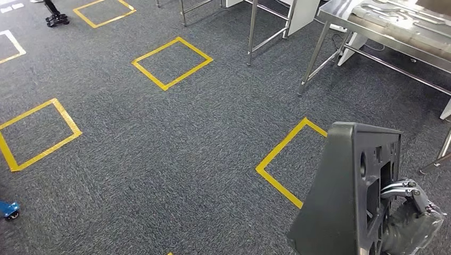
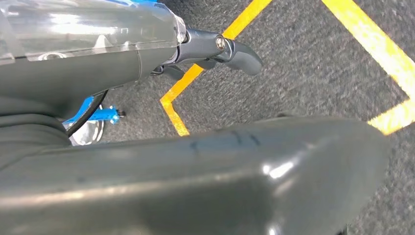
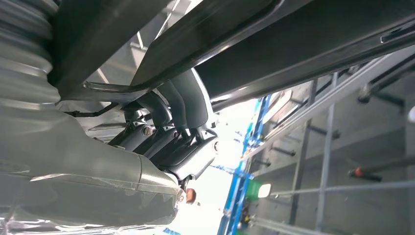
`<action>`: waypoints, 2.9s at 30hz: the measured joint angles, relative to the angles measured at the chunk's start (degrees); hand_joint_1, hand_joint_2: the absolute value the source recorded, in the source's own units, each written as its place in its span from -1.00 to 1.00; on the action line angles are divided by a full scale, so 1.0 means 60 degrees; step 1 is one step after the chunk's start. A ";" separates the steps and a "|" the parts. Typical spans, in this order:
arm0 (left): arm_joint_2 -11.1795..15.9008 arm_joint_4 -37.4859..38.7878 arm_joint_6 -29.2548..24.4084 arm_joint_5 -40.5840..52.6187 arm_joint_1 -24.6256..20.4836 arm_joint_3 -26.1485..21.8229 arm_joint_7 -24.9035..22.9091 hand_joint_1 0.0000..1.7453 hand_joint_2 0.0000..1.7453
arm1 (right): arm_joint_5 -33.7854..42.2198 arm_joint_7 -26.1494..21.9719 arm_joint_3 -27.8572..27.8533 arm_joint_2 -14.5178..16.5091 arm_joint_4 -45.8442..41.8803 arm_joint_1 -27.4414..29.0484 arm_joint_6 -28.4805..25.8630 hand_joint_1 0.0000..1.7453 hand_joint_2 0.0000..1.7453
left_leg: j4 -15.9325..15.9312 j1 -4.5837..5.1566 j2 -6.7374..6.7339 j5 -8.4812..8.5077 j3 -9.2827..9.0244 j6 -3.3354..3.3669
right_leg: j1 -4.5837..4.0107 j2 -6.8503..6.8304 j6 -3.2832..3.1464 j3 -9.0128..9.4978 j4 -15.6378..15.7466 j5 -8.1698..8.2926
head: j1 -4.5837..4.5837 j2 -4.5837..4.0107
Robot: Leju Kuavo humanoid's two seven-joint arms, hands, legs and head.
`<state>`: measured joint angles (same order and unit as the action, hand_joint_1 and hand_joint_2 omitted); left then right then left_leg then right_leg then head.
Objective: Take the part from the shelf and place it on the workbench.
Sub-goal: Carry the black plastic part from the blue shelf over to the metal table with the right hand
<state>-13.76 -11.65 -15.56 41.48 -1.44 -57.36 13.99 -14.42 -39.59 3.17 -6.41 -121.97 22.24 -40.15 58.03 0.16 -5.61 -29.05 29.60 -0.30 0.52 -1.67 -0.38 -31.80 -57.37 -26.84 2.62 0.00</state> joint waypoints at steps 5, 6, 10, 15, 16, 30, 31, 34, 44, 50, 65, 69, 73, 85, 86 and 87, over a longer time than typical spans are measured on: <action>0.0006 0.0000 0.0004 0.0000 0.0048 -0.0001 -0.0002 -1.00 -1.00 | -0.0113 0.0000 -0.0005 0.0097 0.0005 -0.0037 0.0004 1.00 1.00 | 0.2639 -0.0086 0.0857 -0.1233 0.1221 -0.0121 | 0.0052 0.0592 -0.0119 -0.0029 0.0035 0.0069 | 0.0000 0.0000; 0.0010 0.0000 0.0004 -0.0001 0.0057 -0.0002 -0.0003 -1.00 -1.00 | -0.0155 0.0001 -0.0005 0.0118 0.0009 -0.0036 0.0004 1.00 1.00 | 0.2665 -0.0087 0.0869 -0.1104 0.1256 -0.0117 | 0.0048 0.0739 -0.0118 -0.0026 0.0025 0.0069 | 0.0000 0.0000; 0.0025 0.0000 0.0004 -0.0001 0.0069 -0.0003 -0.0003 -1.00 -1.00 | -0.0258 0.0002 -0.0005 0.0197 0.0013 -0.0043 0.0004 1.00 1.00 | 0.0376 -0.0128 0.1530 0.0138 0.0309 -0.0010 | 0.0042 0.1289 -0.0033 -0.0038 -0.0052 0.0049 | 0.0000 0.0000; 0.0031 0.0000 0.0046 -0.0025 0.0045 -0.0005 0.0049 -1.00 -1.00 | -0.0468 0.0005 -0.0008 0.0300 0.0011 0.0037 -0.0002 1.00 1.00 | -0.0188 -0.0118 0.1400 0.0291 0.0085 0.0217 | 0.0117 0.1516 0.0279 -0.0251 -0.0165 0.0043 | -0.0001 0.0000; 0.0031 0.0000 0.0075 -0.0032 0.0048 -0.0006 0.0067 -1.00 -1.00 | -0.0506 0.0006 -0.0008 0.0318 0.0011 0.0045 -0.0004 1.00 1.00 | -0.0244 -0.0130 0.1259 0.0319 0.0065 0.0278 | 0.0105 0.1233 0.0316 -0.0374 -0.0413 -0.0123 | -0.0001 0.0000; 0.0047 0.0000 0.0425 -0.0066 0.0019 -0.0010 0.0180 -1.00 -1.00 | -0.0851 0.0006 -0.0008 0.0663 0.0087 0.0113 0.0000 1.00 1.00 | -0.0150 0.0019 -0.0321 -0.0048 -0.0181 0.0028 | -0.0009 -0.0062 0.0037 -0.0102 -0.0056 0.0017 | 0.0000 0.0000; 0.0054 0.0000 0.0498 -0.0066 0.0014 -0.0009 0.0228 -1.00 -1.00 | -0.0850 0.0005 -0.0008 0.0689 0.0088 0.0144 0.0001 1.00 1.00 | 0.0057 -0.0003 -0.0130 -0.0193 -0.0112 -0.0020 | 0.0022 0.0035 -0.0026 -0.0086 -0.0025 0.0026 | 0.0001 0.0000; 0.0076 0.0000 0.0731 -0.0017 0.0057 -0.0010 0.0386 -1.00 -1.00 | -0.0893 0.0005 -0.0008 0.0796 0.0123 0.0190 0.0017 1.00 1.00 | 0.1824 -0.0075 0.0685 -0.1019 0.0735 -0.0122 | 0.0045 0.0275 -0.0175 -0.0060 0.0002 -0.0014 | 0.0004 0.0000; 0.0206 0.0000 0.1224 0.0217 0.0099 0.0001 0.0531 -1.00 -1.00 | -0.1843 0.0495 0.0005 0.1169 0.0500 0.0026 0.0323 1.00 1.00 | -0.0042 -0.0058 0.0992 0.0153 0.0211 0.0179 | -0.0014 0.0705 0.0156 0.0331 -0.0115 -0.0349 | 0.0001 0.0000; 0.0249 0.0000 0.1422 0.0295 0.0116 0.0015 0.0510 -1.00 -1.00 | -0.2343 0.0773 0.0022 0.1271 0.0525 -0.0178 0.0406 1.00 1.00 | -0.0148 -0.0079 0.0923 -0.0116 -0.0256 0.0385 | 0.0040 0.0364 0.0395 -0.1140 -0.2471 -0.1132 | -0.0001 0.0000; 0.0275 0.0007 0.1505 0.0297 -0.0010 0.0016 0.0303 -1.00 -1.00 | -0.2778 0.1081 0.0028 0.1498 0.0570 -0.0581 0.0616 1.00 1.00 | 0.2426 -0.0077 0.0875 -0.1275 0.0412 -0.0123 | -0.0066 0.0348 -0.0267 -0.0146 -0.0157 -0.0065 | -0.0001 0.0000; 0.0283 0.0007 0.1478 0.0296 0.0080 0.0015 0.0259 -1.00 -1.00 | -0.2788 0.1125 0.0028 0.1527 0.0573 -0.0620 0.0688 1.00 1.00 | 0.1854 -0.0105 0.0874 -0.1560 0.1219 -0.0174 | -0.0033 0.0466 -0.0199 0.0615 -0.0154 -0.0658 | -0.0001 0.0000; 0.0302 0.0007 0.1474 0.0298 0.0124 0.0013 0.0239 -1.00 -1.00 | -0.2790 0.1150 0.0030 0.1527 0.0620 -0.0687 0.0694 1.00 1.00 | 0.0498 -0.0038 0.0879 0.0632 0.1230 0.0050 | -0.0063 0.0519 0.0005 0.1148 -0.0147 -0.1169 | -0.0005 0.0000; 0.0289 0.0007 0.1399 0.0342 0.0082 0.0010 0.0212 -1.00 -1.00 | -0.2667 0.1301 0.0035 0.1524 0.0832 -0.1171 0.1031 1.00 1.00 | -0.0279 -0.0151 0.0961 -0.0420 -0.0734 0.0260 | 0.0091 0.0277 0.0387 -0.1238 -0.1472 -0.1164 | -0.0008 0.0000; 0.0287 0.0008 0.1399 0.0353 0.0087 0.0008 0.0210 -1.00 -1.00 | -0.2622 0.1303 0.0036 0.1524 0.0863 -0.1216 0.1038 1.00 1.00 | -0.0274 -0.0144 0.0974 -0.0586 -0.0912 0.0220 | 0.0075 0.0235 0.0370 -0.1230 -0.1018 -0.0455 | -0.0007 0.0000; 0.0286 0.0009 0.1399 0.0359 0.0077 0.0006 0.0209 -1.00 -1.00 | -0.2586 0.1318 0.0036 0.1524 0.0896 -0.1264 0.1046 1.00 1.00 | -0.0294 -0.0136 0.0979 -0.0734 -0.1051 0.0163 | 0.0047 0.0213 0.0330 -0.1203 -0.0718 0.0119 | -0.0007 0.0000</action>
<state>-12.04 -11.60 -7.17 43.63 -0.98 -57.32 15.24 -29.94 -31.69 3.39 2.73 -116.59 14.65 -33.88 56.27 -0.66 0.26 -33.46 23.29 0.68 0.81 -0.39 1.59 -39.02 -61.68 -26.12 2.58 0.00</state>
